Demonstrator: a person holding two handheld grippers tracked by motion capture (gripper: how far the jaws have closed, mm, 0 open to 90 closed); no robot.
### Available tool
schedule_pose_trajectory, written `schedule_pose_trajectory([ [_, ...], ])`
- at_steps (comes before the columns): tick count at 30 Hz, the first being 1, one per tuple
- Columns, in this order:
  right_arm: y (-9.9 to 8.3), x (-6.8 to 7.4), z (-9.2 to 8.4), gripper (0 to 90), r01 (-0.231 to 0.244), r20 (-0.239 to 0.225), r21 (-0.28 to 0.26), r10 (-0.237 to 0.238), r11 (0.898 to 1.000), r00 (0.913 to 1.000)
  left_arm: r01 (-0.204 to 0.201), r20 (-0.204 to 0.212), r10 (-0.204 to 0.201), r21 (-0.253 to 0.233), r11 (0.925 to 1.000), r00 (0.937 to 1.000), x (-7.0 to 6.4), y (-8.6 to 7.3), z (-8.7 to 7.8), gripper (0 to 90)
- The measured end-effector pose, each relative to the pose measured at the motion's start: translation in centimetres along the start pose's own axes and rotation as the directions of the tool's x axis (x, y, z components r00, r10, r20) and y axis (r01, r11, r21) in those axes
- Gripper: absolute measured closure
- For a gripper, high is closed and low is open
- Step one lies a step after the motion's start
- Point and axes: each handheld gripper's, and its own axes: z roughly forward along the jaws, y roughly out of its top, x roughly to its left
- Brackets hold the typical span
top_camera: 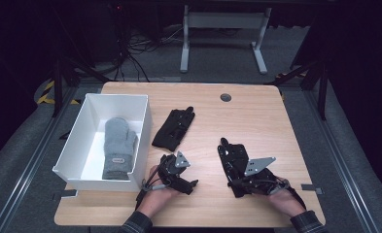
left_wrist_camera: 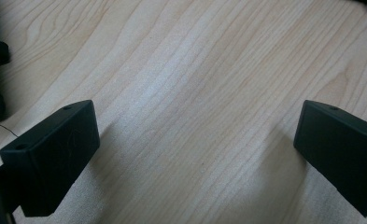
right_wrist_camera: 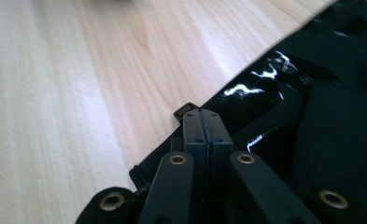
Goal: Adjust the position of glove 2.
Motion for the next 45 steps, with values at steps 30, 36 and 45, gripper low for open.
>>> schedule_pose_trajectory([
  [30, -1.1, -2.8, -2.3, 33.9, -0.088, 0.131, -0.108, 0.102, 0.99, 0.9861, 0.285, -0.228, -0.29, -0.057, 0.9568, 0.9293, 9.0, 6.6, 1.5, 90.0],
  [36, -1.1, -2.8, -2.3, 31.9, -0.085, 0.133, -0.108, 0.099, 0.991, 0.9862, 0.305, -0.23, -0.302, -0.022, 0.952, 0.9252, 9.7, 6.1, 2.8, 90.0],
  [45, -1.1, -2.9, -2.3, 31.6, -0.086, 0.14, -0.112, 0.101, 0.99, 0.985, 0.279, -0.13, -0.277, -0.003, 0.9602, 0.952, 7.4, 5.7, 2.5, 90.0],
])
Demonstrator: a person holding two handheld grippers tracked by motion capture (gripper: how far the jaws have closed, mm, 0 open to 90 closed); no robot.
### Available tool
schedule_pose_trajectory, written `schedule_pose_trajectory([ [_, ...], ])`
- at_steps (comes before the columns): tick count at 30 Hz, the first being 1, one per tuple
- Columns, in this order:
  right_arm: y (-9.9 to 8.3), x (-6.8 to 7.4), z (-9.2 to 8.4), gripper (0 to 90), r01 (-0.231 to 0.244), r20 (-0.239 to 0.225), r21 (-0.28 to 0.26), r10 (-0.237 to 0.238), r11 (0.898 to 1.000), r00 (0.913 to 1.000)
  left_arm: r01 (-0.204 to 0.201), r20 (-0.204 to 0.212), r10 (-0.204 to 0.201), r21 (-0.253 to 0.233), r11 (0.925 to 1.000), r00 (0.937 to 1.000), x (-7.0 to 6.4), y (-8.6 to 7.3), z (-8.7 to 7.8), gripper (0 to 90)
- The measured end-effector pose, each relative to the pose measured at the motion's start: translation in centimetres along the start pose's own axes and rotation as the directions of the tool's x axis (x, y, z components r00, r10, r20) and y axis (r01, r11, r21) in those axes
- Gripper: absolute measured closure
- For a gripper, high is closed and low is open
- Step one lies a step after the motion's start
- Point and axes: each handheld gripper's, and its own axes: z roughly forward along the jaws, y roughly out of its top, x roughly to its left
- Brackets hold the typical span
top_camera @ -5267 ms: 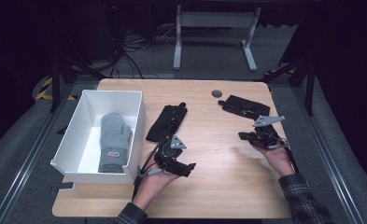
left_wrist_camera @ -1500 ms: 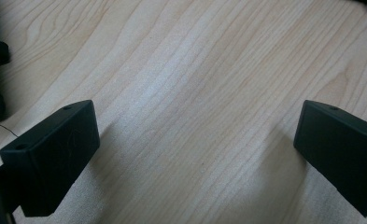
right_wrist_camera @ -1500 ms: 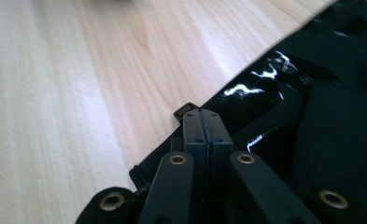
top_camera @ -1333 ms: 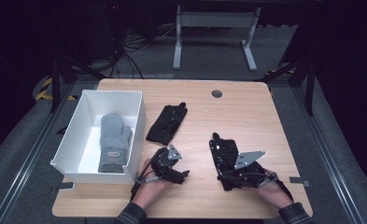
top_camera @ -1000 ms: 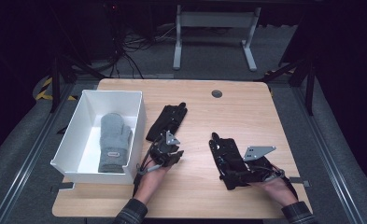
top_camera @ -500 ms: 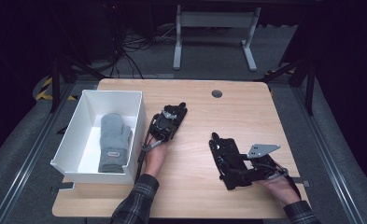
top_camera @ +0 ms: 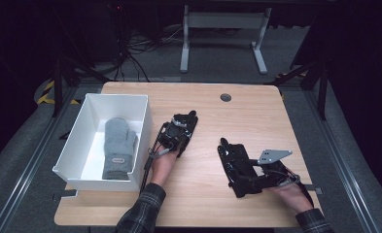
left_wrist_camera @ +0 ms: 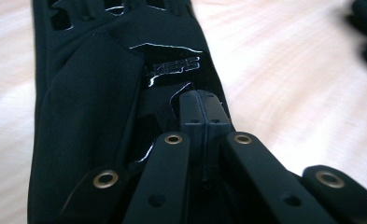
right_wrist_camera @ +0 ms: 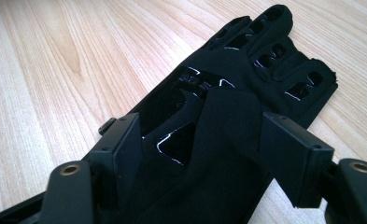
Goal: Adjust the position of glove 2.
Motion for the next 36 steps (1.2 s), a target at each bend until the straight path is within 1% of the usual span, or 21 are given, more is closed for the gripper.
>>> schedule_pose_trajectory([
  [3, 0.0, 0.0, 0.0, 31.6, 0.003, 0.002, 0.002, -0.003, 1.0, 1.0, -0.02, 0.041, 0.02, 0.003, 0.9998, 0.9989, -1.2, -0.7, -0.4, 90.0],
  [4, 0.0, 0.0, 0.0, 31.6, 0.005, 0.004, 0.002, -0.005, 1.0, 1.0, -0.027, 0.057, 0.026, 0.012, 0.9996, 0.998, -1.4, -0.9, -0.5, 90.0],
  [6, 0.0, 0.0, 0.0, 31.6, 0.004, 0.005, 0.001, -0.004, 1.0, 1.0, -0.039, 0.075, 0.037, 0.02, 0.9991, 0.9965, -2.3, -1.3, -0.8, 90.0],
  [7, 0.0, 0.0, 0.0, 31.5, 0.004, 0.005, 0.001, -0.004, 1.0, 1.0, -0.053, 0.088, 0.05, 0.024, 0.9983, 0.9949, -2.7, -1.6, -1.0, 90.0],
  [8, 0.0, 0.0, 0.0, 31.5, 0.004, 0.006, 0.001, -0.004, 1.0, 1.0, -0.056, 0.096, 0.053, 0.024, 0.9981, 0.994, -3.1, -1.7, -1.1, 90.0],
  [9, 0.0, 0.0, 0.0, 31.6, 0.004, 0.006, 0.001, -0.004, 1.0, 1.0, -0.073, 0.105, 0.07, 0.03, 0.9969, 0.9921, -3.6, -2.0, -1.3, 90.0],
  [12, 0.0, 0.0, 0.0, 31.5, 0.004, 0.008, 0.001, -0.004, 1.0, 1.0, -0.095, 0.128, 0.089, 0.035, 0.9949, 0.9877, -4.5, -2.5, -1.6, 90.0],
  [13, 0.0, 0.0, 0.0, 31.6, 0.004, 0.011, 0.0, -0.004, 1.0, 0.9999, -0.109, 0.136, 0.104, 0.034, 0.9934, 0.9853, -4.9, -2.8, -1.8, 90.0],
  [16, 0.0, 0.0, 0.0, 31.6, 0.004, 0.011, -0.001, -0.004, 1.0, 0.9999, -0.125, 0.155, 0.118, 0.034, 0.9916, 0.9809, -5.7, -3.3, -2.1, 90.0],
  [20, 0.0, -0.1, -0.1, 31.6, 0.005, 0.014, -0.001, -0.005, 1.0, 0.9999, -0.142, 0.192, 0.132, 0.038, 0.9891, 0.9725, -6.9, -4.2, -2.6, 90.0],
  [22, 0.0, -0.1, -0.1, 31.5, 0.003, 0.012, -0.002, -0.003, 1.0, 0.9999, -0.149, 0.215, 0.137, 0.042, 0.9879, 0.9669, -7.6, -4.5, -2.8, 90.0],
  [23, 0.0, -0.1, -0.1, 31.6, 0.003, 0.012, -0.002, -0.003, 1.0, 0.9999, -0.16, 0.227, 0.147, 0.044, 0.9861, 0.9628, -7.9, -4.8, -3.0, 90.0],
  [25, -0.1, -0.1, -0.1, 31.6, 0.002, 0.011, -0.002, -0.002, 1.0, 0.9999, -0.168, 0.239, 0.156, 0.033, 0.9852, 0.9585, -8.3, -5.0, -3.3, 90.0],
  [26, -0.1, -0.1, -0.1, 31.6, -0.001, 0.011, -0.002, 0.001, 1.0, 0.9999, -0.167, 0.232, 0.159, 0.016, 0.9857, 0.9596, -8.3, -4.9, -3.7, 87.0],
  [28, -0.1, -0.2, -0.2, 32.3, -0.005, 0.012, -0.003, 0.005, 1.0, 0.9999, -0.168, 0.209, 0.167, -0.014, 0.9857, 0.9634, -8.0, -4.6, -4.6, 86.9],
  [29, -0.1, -0.3, -0.3, 32.8, -0.009, 0.009, -0.005, 0.009, 1.0, 0.9999, -0.168, 0.19, 0.171, -0.031, 0.9853, 0.9667, -7.6, -4.4, -5.1, 87.2],
  [30, -0.2, -0.3, -0.3, 33.9, -0.013, 0.01, -0.007, 0.013, 1.0, 0.9999, -0.162, 0.163, 0.166, -0.041, 0.9859, 0.9725, -7.1, -4.2, -5.6, 87.6],
  [31, -0.3, -0.5, -0.4, 36.4, -0.017, 0.011, -0.008, 0.017, 1.0, 0.9998, -0.151, 0.145, 0.156, -0.046, 0.9875, 0.977, -6.6, -4.2, -5.9, 88.1],
  [33, -0.4, -0.7, -0.6, 43.0, -0.025, 0.008, -0.006, 0.025, 1.0, 0.9997, -0.125, 0.125, 0.13, -0.046, 0.9911, 0.9837, -5.7, -4.3, -6.0, 88.0],
  [34, -0.5, -0.8, -0.7, 46.9, -0.032, 0.01, -0.007, 0.032, 0.999, 0.9994, -0.121, 0.109, 0.125, -0.046, 0.9916, 0.9861, -5.4, -4.4, -5.9, 88.0],
  [36, -0.7, -1.1, -1.0, 58.8, -0.036, 0.013, -0.007, 0.036, 0.999, 0.9993, -0.095, 0.101, 0.099, -0.043, 0.9945, 0.9899, -4.8, -4.6, -5.7, 87.4],
])
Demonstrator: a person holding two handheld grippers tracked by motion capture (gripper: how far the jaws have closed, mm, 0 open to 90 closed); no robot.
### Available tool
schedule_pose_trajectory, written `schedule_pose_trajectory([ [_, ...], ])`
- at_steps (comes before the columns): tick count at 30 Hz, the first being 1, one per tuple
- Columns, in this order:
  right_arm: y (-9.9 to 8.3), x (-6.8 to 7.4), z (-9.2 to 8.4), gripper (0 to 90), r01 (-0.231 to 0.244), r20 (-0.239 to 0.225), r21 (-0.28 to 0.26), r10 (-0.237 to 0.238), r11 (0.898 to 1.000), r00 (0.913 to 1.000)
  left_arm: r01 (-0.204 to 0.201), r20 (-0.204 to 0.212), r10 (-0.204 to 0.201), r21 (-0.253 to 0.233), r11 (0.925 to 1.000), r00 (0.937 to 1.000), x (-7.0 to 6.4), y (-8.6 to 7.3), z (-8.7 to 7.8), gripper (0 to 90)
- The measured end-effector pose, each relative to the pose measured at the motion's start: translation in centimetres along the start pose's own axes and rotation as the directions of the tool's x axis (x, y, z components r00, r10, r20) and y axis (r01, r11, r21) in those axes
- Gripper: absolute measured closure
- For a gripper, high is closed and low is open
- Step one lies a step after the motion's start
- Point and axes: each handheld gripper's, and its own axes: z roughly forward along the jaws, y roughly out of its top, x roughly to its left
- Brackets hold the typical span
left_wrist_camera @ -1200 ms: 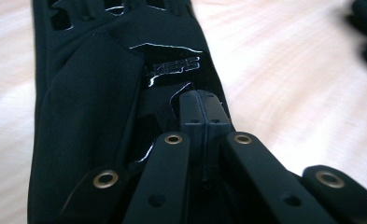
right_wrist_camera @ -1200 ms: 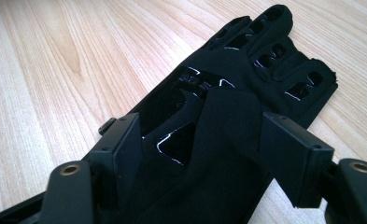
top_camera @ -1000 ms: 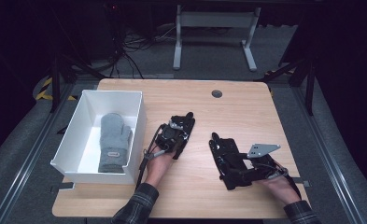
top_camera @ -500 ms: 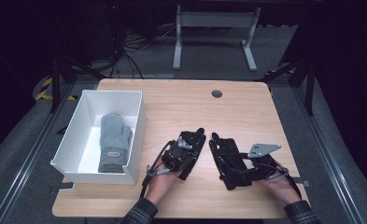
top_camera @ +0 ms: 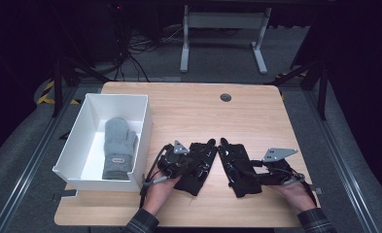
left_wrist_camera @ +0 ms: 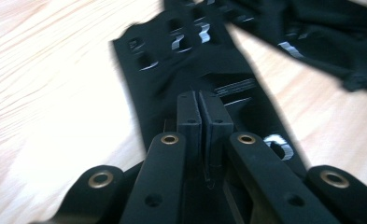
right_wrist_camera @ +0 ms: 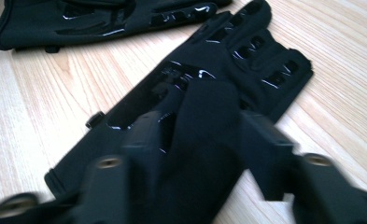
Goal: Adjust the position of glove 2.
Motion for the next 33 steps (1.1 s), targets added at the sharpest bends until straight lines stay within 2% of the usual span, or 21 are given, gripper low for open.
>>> schedule_pose_trajectory([
  [2, -0.2, -0.2, -0.2, 70.5, -0.002, 0.011, 0.004, 0.002, 1.0, 0.9999, 0.005, -0.024, -0.005, 0.004, 1.0, 0.9997, 0.4, -0.1, 0.2, 85.1],
  [4, -0.5, -0.7, -0.3, 81.4, -0.014, 0.028, 0.019, 0.013, 1.0, 0.9995, 0.017, -0.02, -0.017, 0.013, 0.9998, 0.9997, 0.7, -0.2, 0.5, 84.6],
  [7, -0.8, -1.2, -0.3, 89.7, -0.026, 0.032, 0.045, 0.025, 0.999, 0.9992, 0.019, -0.005, -0.019, 0.052, 0.9984, 0.9998, 0.9, -0.5, 1.2, 84.9],
  [10, -1.1, -1.4, 0.2, 90.0, -0.021, 0.034, 0.083, 0.019, 0.996, 0.9992, 0.011, 0.019, -0.012, 0.079, 0.9968, 0.9997, 0.6, -0.6, 1.7, 85.9],
  [17, -0.8, -0.6, 0.7, 90.0, 0.009, 0.005, 0.089, -0.01, 0.996, 0.9999, -0.017, 0.033, 0.015, 0.082, 0.9965, 0.9994, -0.4, -0.4, 2.1, 86.4],
  [20, -0.6, -0.2, 0.8, 90.0, 0.02, -0.013, 0.09, -0.019, 0.996, 0.9997, -0.028, 0.052, 0.024, 0.078, 0.9965, 0.9984, -0.7, -0.4, 2.3, 86.2],
  [21, -0.6, -0.1, 0.9, 90.0, 0.024, -0.015, 0.091, -0.022, 0.996, 0.9996, -0.033, 0.071, 0.027, 0.082, 0.9961, 0.9971, -0.8, -0.3, 2.3, 86.0],
  [23, -0.4, 0.2, 1.0, 90.0, 0.036, -0.028, 0.091, -0.034, 0.995, 0.9991, -0.031, 0.073, 0.026, 0.071, 0.997, 0.997, -0.9, -0.3, 2.4, 84.7],
  [27, -0.3, 0.5, 1.1, 90.0, 0.044, -0.041, 0.093, -0.04, 0.995, 0.9984, -0.022, 0.063, 0.019, 0.052, 0.9984, 0.9978, -0.4, -0.1, 2.0, 79.6],
  [28, -0.3, 0.6, 1.1, 90.0, 0.045, -0.043, 0.094, -0.042, 0.995, 0.9982, -0.001, 0.035, -0.001, 0.038, 0.9993, 0.9994, 0.1, 0.0, 1.7, 76.2],
  [29, -0.3, 0.6, 1.1, 90.0, 0.046, -0.045, 0.094, -0.042, 0.995, 0.9981, 0.01, 0.026, -0.011, 0.034, 0.9994, 0.9996, 0.4, 0.0, 1.7, 72.4],
  [31, -0.3, 0.6, 1.1, 90.0, 0.046, -0.045, 0.094, -0.042, 0.995, 0.9981, 0.027, 0.025, -0.027, 0.036, 0.999, 0.9993, 0.9, 0.1, 2.0, 66.0],
  [33, -0.3, 0.6, 1.1, 90.0, 0.046, -0.046, 0.094, -0.042, 0.994, 0.9981, 0.033, 0.021, -0.034, 0.039, 0.9987, 0.9992, 1.0, 0.1, 2.2, 65.1],
])
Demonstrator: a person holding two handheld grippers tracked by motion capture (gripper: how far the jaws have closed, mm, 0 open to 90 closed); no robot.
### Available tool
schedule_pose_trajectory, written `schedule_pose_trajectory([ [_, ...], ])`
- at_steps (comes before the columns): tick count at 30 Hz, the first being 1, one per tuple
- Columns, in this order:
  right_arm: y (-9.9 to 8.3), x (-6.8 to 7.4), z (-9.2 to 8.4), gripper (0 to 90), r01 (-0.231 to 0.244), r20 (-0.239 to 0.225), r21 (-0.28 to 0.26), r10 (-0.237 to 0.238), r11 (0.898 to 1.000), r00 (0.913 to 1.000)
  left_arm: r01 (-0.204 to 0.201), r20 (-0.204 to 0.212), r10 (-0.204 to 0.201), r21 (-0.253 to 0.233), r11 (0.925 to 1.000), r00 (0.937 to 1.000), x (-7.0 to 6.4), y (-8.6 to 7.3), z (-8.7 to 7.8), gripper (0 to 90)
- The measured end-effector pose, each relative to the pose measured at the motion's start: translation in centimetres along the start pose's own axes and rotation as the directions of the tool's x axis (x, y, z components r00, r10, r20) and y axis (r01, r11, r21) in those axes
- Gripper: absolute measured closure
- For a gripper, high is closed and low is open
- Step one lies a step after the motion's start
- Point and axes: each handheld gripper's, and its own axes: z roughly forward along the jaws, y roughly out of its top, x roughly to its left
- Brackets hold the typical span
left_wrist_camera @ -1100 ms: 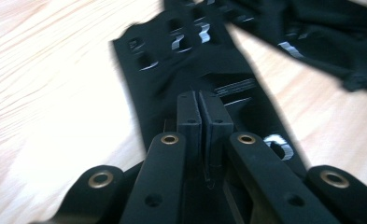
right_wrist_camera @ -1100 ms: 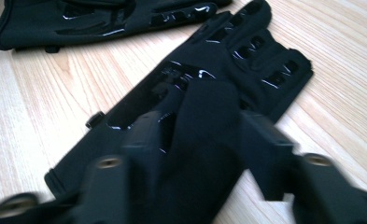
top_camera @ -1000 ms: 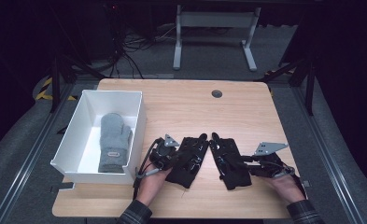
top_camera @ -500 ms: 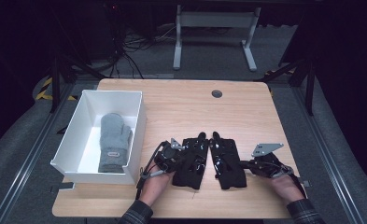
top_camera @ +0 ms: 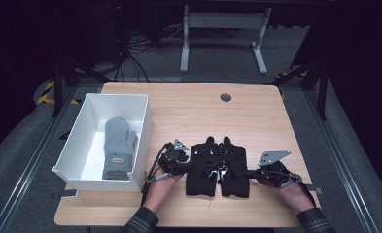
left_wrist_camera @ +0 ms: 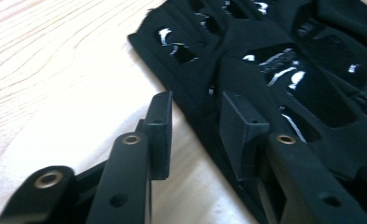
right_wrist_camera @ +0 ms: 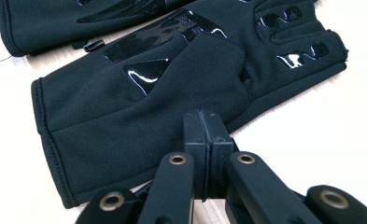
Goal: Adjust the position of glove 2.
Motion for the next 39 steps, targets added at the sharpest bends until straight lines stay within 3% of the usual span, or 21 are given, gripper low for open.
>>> schedule_pose_trajectory([
  [4, 0.0, 0.1, 0.0, 90.0, 0.001, 0.001, 0.0, -0.001, 1.0, 1.0, -0.001, 0.016, 0.0, 0.018, 0.9998, 0.9999, 0.1, 0.1, 0.7, 66.2],
  [10, 0.0, 0.0, 0.0, 90.0, 0.0, -0.001, 0.001, 0.0, 1.0, 1.0, 0.03, 0.05, -0.032, 0.033, 0.999, 0.9982, 0.0, 0.2, 0.8, 84.3],
  [13, 0.0, 0.1, 0.0, 90.0, 0.0, -0.001, 0.001, 0.0, 1.0, 1.0, 0.057, 0.063, -0.058, 0.012, 0.9983, 0.9963, 0.1, 0.4, 0.7, 88.0],
  [16, 0.0, 0.1, 0.0, 90.0, 0.002, -0.003, 0.001, -0.002, 1.0, 1.0, 0.096, 0.107, -0.093, -0.025, 0.9951, 0.9899, 0.4, 0.7, 0.1, 88.9],
  [25, 0.3, 0.1, 0.3, 90.0, 0.002, -0.02, -0.004, -0.002, 1.0, 0.9998, 0.081, 0.202, -0.055, -0.122, 0.9893, 0.9779, -0.2, 2.9, -1.8, 89.4],
  [39, 2.3, 1.2, 2.3, 90.0, 0.029, -0.062, -0.012, -0.03, 1.0, 0.9977, 0.039, 0.269, 0.005, -0.158, 0.9866, 0.9631, -1.6, 5.1, -2.1, 89.5],
])
